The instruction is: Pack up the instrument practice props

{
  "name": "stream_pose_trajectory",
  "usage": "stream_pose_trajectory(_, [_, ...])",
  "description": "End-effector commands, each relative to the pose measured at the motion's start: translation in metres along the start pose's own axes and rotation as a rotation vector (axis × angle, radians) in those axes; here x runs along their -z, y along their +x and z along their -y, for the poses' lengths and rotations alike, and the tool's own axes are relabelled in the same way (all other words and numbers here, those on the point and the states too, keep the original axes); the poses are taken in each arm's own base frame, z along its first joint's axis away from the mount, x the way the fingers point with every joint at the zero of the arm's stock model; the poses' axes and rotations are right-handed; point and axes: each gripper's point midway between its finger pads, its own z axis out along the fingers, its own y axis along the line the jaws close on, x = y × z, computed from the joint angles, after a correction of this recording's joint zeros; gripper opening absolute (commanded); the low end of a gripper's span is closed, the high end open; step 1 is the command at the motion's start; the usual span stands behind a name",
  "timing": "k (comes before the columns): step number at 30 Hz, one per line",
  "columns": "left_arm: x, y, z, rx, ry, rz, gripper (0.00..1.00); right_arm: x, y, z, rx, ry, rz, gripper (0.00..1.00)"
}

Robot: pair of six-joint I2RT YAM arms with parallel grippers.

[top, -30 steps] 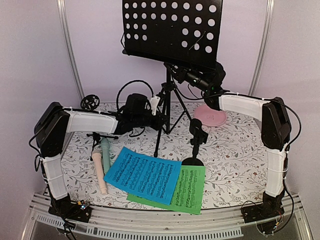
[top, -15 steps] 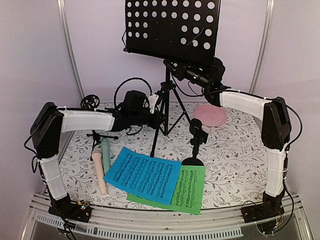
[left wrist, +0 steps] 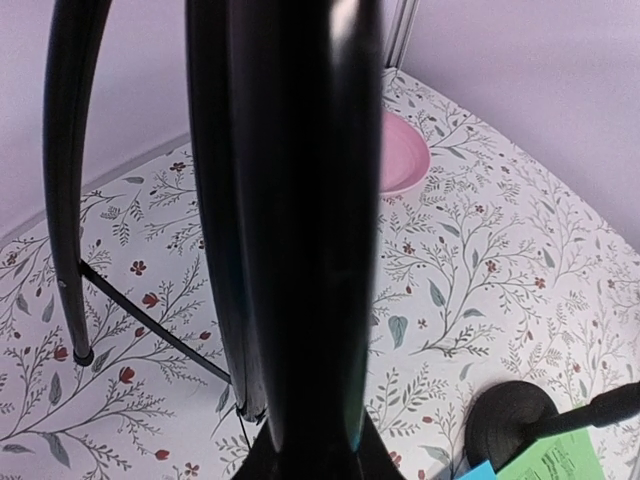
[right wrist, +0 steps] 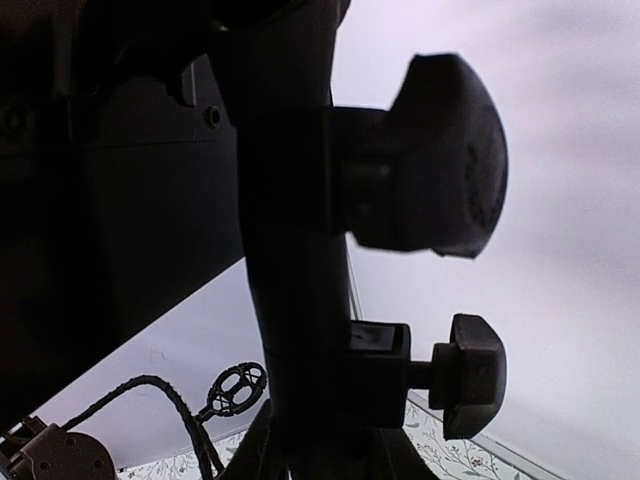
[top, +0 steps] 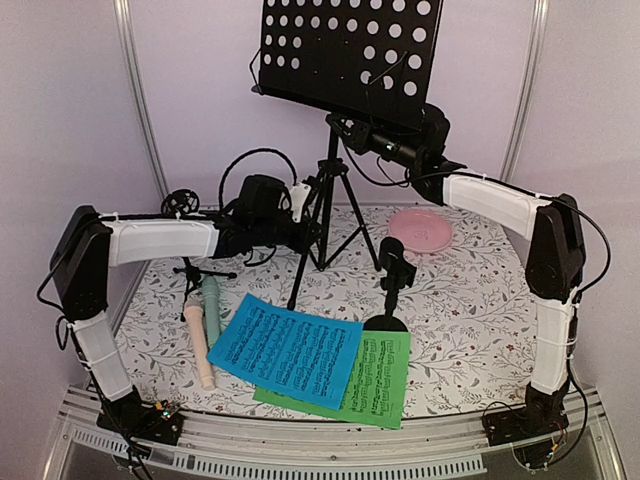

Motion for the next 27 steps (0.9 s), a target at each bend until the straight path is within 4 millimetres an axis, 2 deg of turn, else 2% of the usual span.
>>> stream_pose_trajectory(1, [0.030, -0.058, -0.003, -0.104, -0.034, 0.182, 0.00, 0.026, -0.139, -0.054, 0.092, -0.034, 0.295, 0.00])
stream_pose_trajectory(3, [0.039, -0.065, -0.006, -0.107, -0.039, 0.209, 0.00, 0.028, -0.143, -0.056, 0.089, -0.034, 0.299, 0.00])
stream_pose_trajectory(5, [0.052, -0.081, -0.005, -0.122, -0.031, 0.256, 0.00, 0.028, -0.141, -0.058, 0.078, -0.040, 0.287, 0.00])
stream_pose_trajectory(8, [0.073, -0.112, 0.003, -0.160, -0.008, 0.348, 0.00, 0.027, -0.131, -0.061, 0.064, -0.040, 0.259, 0.00])
stream_pose_trajectory(12, [0.090, -0.141, 0.017, -0.217, 0.039, 0.419, 0.00, 0.024, -0.117, -0.065, 0.059, -0.032, 0.215, 0.00])
stream_pose_trajectory(19, [0.115, -0.158, 0.031, -0.331, 0.072, 0.468, 0.00, 0.022, -0.107, -0.065, 0.037, -0.015, 0.166, 0.00])
stream_pose_trajectory(27, [0.131, -0.171, 0.028, -0.411, 0.105, 0.494, 0.00, 0.019, -0.089, -0.071, -0.031, -0.026, 0.123, 0.00])
